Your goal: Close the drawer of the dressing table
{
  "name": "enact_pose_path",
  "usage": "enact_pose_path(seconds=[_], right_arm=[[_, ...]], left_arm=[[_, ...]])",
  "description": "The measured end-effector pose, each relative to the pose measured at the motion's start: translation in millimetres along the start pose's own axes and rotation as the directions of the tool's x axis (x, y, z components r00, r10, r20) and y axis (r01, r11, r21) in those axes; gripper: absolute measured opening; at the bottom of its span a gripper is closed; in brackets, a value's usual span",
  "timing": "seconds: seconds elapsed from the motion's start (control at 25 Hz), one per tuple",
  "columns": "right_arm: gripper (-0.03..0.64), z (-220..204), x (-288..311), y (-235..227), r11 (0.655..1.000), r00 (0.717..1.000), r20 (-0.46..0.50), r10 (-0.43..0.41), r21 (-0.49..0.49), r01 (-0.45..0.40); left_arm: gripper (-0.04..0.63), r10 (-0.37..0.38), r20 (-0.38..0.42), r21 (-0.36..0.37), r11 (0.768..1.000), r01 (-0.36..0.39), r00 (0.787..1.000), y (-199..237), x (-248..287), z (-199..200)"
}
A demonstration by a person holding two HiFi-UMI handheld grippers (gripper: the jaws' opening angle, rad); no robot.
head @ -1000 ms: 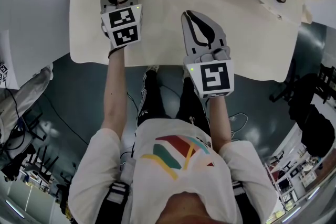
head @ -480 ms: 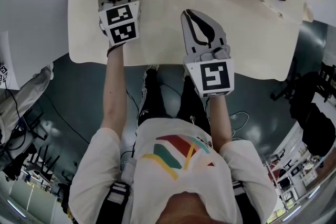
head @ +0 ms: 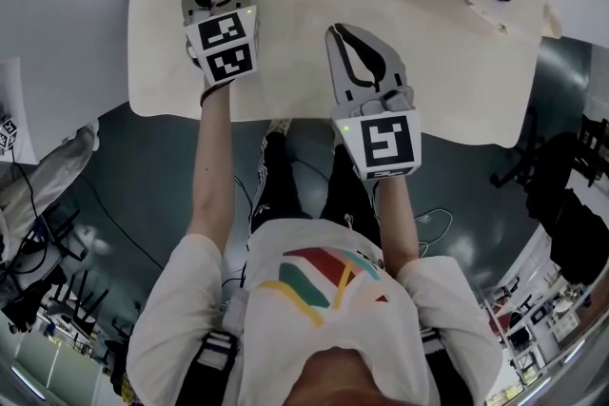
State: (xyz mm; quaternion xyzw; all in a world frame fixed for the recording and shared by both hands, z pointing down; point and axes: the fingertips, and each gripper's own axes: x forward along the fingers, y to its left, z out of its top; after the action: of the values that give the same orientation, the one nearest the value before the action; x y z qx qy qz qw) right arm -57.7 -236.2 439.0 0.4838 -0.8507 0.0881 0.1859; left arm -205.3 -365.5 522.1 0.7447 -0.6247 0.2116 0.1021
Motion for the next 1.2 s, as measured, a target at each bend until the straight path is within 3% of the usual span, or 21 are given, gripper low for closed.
enact_pose_path(seconds=[0.32, 0.56, 0.68, 0.84, 1.04, 1.2], right_arm=[[0.002, 26, -22, 3, 0.999, 0.997, 0.077, -0.023, -0.021, 0.024], [0.002, 56, -53, -4, 0.997, 0.989, 0.128, -0.068, -0.018, 0.071], [0.002, 69, -78, -6, 0.996, 0.984, 0.150, -0.092, 0.005, 0.092], [0.002, 95, -106, -15, 0.990, 0.965, 0.225, -0.138, 0.003, 0.141], [0.002, 127, -151, -18, 0.985, 0.935, 0.312, -0.170, 0.035, 0.168], [0.001, 149, -190, -20, 0.980, 0.904, 0.379, -0.199, 0.067, 0.188]], left_arm=[[0.091, 0.033, 0.065, -0.004, 0.999, -0.033, 0.997, 3, -29, 34], [0.088, 0.050, 0.166, 0.006, 0.999, -0.052, 0.985, 7, -71, 90], [0.053, 0.054, 0.204, 0.008, 0.998, -0.057, 0.977, 7, -100, 119], [0.028, 0.041, 0.315, 0.009, 0.999, -0.047, 0.948, -2, -143, 173], [0.008, -0.010, 0.389, -0.009, 1.000, 0.014, 0.921, -35, -215, 217], [0.006, -0.056, 0.483, -0.001, 0.998, 0.065, 0.874, -67, -278, 242]])
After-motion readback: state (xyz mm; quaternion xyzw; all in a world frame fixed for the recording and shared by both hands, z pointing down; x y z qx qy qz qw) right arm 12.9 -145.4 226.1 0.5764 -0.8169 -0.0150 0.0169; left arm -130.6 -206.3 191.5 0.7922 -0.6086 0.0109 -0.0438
